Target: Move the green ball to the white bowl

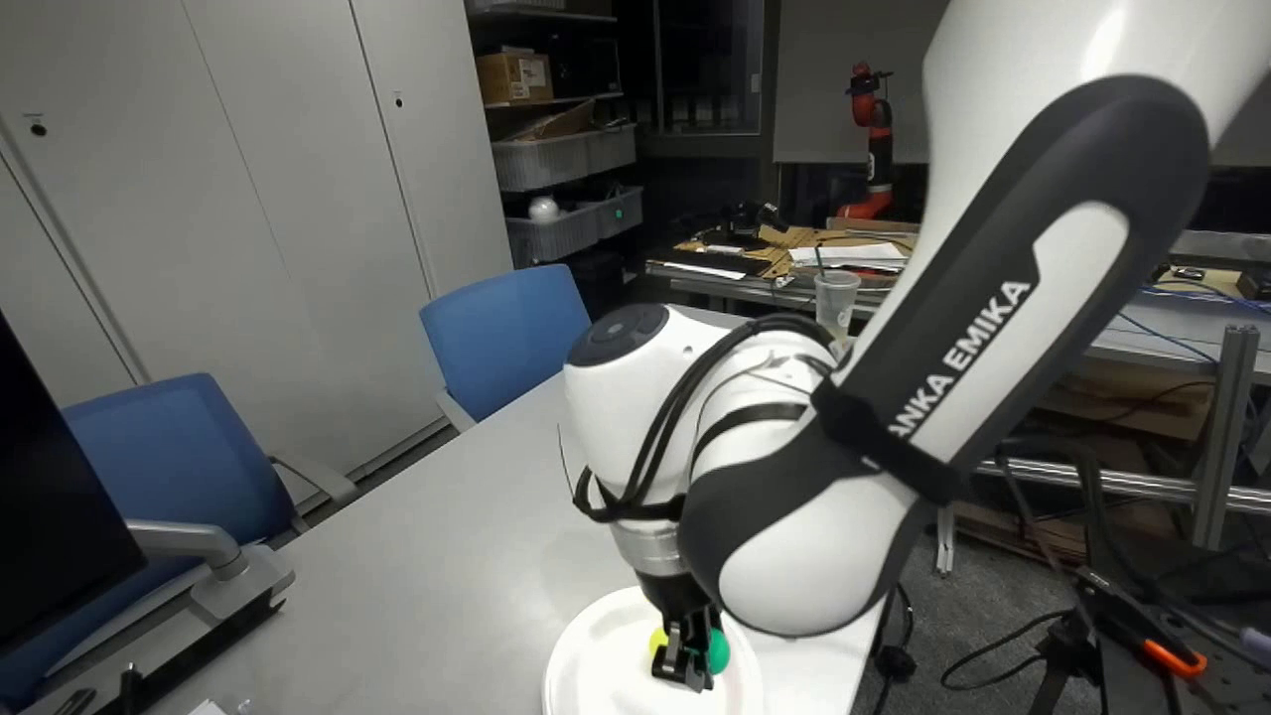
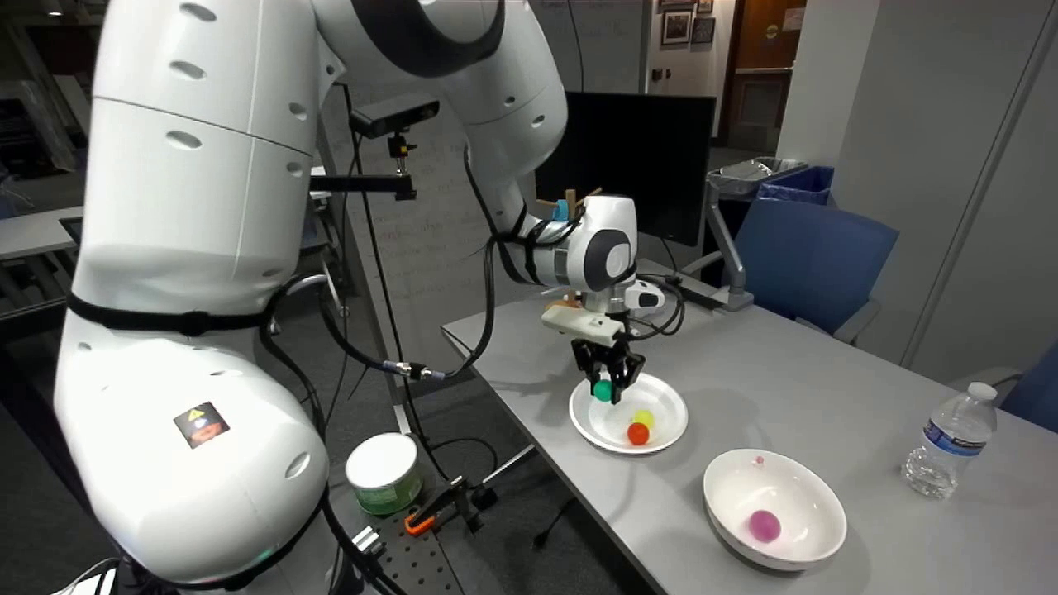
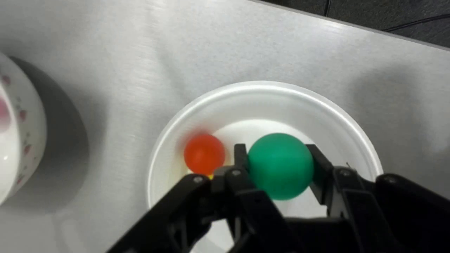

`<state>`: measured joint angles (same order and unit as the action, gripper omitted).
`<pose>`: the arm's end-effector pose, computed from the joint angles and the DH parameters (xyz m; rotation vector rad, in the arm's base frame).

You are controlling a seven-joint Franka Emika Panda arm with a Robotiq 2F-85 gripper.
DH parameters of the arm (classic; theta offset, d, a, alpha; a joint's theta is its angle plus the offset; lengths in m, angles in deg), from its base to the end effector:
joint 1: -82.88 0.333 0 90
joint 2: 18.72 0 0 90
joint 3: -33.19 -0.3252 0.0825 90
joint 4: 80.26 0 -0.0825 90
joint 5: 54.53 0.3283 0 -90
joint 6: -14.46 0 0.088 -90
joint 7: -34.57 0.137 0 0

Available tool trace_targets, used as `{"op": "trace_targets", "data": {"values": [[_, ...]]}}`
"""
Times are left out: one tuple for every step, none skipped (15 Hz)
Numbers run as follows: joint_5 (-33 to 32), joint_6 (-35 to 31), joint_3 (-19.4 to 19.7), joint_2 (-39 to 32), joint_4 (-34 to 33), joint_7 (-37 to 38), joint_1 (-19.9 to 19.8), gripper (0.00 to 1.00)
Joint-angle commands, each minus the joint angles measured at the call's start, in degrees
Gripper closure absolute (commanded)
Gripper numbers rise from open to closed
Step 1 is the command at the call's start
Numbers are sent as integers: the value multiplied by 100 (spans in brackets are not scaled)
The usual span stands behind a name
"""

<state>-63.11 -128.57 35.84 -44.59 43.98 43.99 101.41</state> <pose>0.5025 0.1408 0.1996 2.9885 0.3626 -0.1483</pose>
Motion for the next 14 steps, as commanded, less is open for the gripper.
{"op": "trace_targets", "data": {"values": [[-221,224,-160,654,168,-318,-377,82],[-254,180,-152,758,175,-401,-462,82],[-266,100,-144,860,198,-494,-572,82],[-268,52,-133,940,208,-579,-675,82],[-248,-4,-111,1021,225,-673,-804,82],[-243,-39,-88,1092,240,-740,-915,82],[-238,-77,-56,1170,260,-787,-1034,82],[-237,-116,-32,1231,273,-822,-1141,82],[-253,-166,4,1298,289,-842,-1248,82],[-267,-201,29,1368,303,-832,-1328,82],[-282,-241,55,1438,316,-789,-1400,82],[-171,-55,-53,1159,84,-751,-1375,57],[-170,-88,-31,1214,96,-755,-1440,57],[-170,-96,-20,1260,115,-758,-1475,57]]}}
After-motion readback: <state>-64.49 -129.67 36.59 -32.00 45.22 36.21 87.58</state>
